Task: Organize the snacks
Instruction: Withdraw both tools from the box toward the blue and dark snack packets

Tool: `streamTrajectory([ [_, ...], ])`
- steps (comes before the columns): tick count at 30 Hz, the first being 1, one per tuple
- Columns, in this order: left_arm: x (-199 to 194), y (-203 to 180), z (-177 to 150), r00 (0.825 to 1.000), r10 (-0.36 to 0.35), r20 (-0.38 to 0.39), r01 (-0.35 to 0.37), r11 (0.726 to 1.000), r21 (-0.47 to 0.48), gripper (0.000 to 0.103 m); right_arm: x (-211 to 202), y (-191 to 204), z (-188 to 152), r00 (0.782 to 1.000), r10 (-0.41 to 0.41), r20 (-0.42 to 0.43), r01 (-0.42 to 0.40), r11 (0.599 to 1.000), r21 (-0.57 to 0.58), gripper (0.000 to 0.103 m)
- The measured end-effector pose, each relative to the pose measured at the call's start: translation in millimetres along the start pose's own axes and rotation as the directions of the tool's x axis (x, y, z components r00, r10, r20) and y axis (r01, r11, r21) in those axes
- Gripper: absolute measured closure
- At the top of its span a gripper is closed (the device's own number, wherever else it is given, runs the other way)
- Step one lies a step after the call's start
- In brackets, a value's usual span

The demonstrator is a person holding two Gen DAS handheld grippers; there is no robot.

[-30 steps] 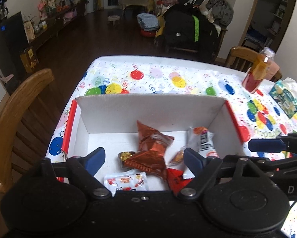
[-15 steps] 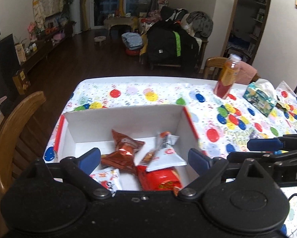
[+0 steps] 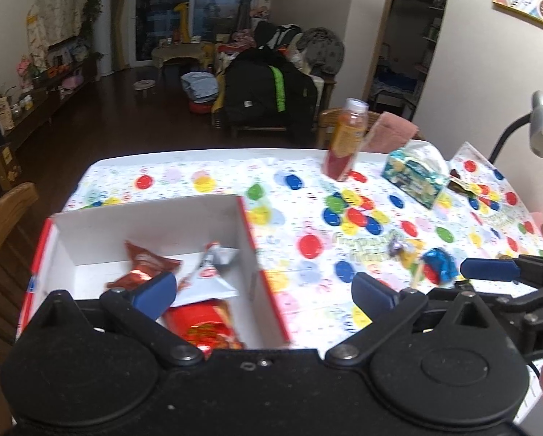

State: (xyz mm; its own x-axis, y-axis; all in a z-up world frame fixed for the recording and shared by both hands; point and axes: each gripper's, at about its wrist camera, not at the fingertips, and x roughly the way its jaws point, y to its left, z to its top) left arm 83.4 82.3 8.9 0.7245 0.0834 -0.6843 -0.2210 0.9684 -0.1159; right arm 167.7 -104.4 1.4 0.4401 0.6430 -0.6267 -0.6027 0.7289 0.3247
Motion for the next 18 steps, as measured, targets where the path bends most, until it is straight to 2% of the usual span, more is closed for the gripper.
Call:
streamTrajectory([
  [6, 9, -38, -3, 0.999, -0.036, 0.010, 0.035, 0.999, 0.026, 0.000, -30, -32, -17, 0.994, -0.069, 0.082, 0.074, 0.996, -0.050, 0.000],
  [12, 33, -83, -2, 0.997, -0.081, -0.002, 0.081, 0.996, 0.036, 0.000, -44, -84, -27, 0.984, -0.176, 0.003, 0.176, 0.984, -0.021, 0.000],
  [14, 43, -100, -2, 0.996, -0.092, -0.013, 0.093, 0.995, 0.044, 0.001, -50, -103, -31, 0.985, -0.174, 0.002, 0.174, 0.985, 0.000, 0.000],
  [18, 64, -130, -3, 0.994, -0.106, -0.028, 0.108, 0.992, 0.061, 0.001, -54, -136, -39, 0.970, -0.243, -0.009, 0.243, 0.970, 0.011, 0.000],
])
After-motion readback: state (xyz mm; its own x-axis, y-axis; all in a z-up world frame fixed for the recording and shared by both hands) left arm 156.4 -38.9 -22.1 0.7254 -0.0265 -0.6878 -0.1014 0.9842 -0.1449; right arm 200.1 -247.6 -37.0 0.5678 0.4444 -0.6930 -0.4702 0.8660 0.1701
